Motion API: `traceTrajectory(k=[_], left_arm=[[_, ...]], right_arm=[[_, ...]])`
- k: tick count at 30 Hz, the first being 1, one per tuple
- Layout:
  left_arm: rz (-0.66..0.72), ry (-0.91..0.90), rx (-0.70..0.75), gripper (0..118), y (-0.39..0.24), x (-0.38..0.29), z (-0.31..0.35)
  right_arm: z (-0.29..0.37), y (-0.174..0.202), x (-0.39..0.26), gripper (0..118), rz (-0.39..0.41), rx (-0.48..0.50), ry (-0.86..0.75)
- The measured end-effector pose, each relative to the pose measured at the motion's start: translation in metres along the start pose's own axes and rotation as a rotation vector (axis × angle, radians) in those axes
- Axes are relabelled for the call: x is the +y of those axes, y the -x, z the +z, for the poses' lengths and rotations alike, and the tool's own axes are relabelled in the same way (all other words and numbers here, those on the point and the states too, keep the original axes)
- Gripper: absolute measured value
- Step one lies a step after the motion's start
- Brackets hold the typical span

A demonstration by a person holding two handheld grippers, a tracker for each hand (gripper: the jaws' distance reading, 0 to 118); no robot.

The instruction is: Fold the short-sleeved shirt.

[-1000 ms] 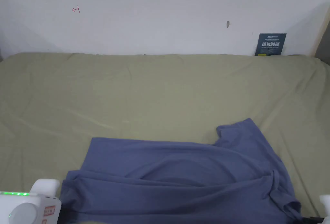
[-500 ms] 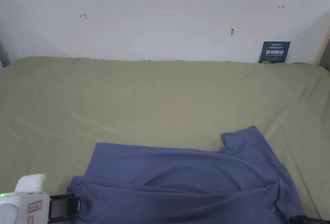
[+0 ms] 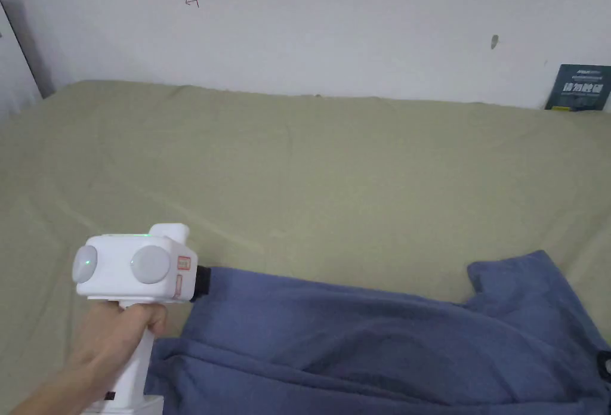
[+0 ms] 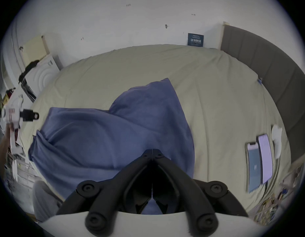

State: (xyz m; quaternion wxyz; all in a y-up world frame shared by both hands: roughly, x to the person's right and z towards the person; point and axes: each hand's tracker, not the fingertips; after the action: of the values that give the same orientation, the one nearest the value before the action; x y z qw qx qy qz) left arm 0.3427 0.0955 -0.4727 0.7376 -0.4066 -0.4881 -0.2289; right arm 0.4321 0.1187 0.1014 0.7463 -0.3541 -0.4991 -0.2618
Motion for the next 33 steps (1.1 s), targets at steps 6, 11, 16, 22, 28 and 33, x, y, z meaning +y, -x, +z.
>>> traceTrajectory(k=[6, 11, 16, 22, 28, 33], left_arm=[[0.079, 0.148, 0.033, 108, 0.002, 0.023, -0.067], [-0.015, 0.171, 0.003, 99, -0.014, 0.027, -0.082], [-0.002, 0.221, -0.041, 77, -0.027, 0.017, -0.059], [-0.059, 0.135, -0.048, 0, -0.035, 0.021, -0.049], [-0.051, 0.139, -0.04, 0, -0.03, 0.023, -0.061], [-0.069, 0.125, -0.01, 0, -0.027, 0.026, -0.066]], right_arm=[[-0.028, -0.014, 0.02, 0, 0.004, -0.02, 0.013], [-0.046, -0.026, 0.018, 0, -0.006, -0.036, 0.042], [-0.055, -0.042, 0.028, 0, -0.012, -0.075, 0.069], [-0.066, -0.057, 0.052, 20, -0.067, -0.066, 0.082], [-0.114, -0.057, 0.068, 118, -0.083, -0.026, 0.244], [-0.14, -0.05, 0.06, 110, 0.017, -0.076, 0.346]])
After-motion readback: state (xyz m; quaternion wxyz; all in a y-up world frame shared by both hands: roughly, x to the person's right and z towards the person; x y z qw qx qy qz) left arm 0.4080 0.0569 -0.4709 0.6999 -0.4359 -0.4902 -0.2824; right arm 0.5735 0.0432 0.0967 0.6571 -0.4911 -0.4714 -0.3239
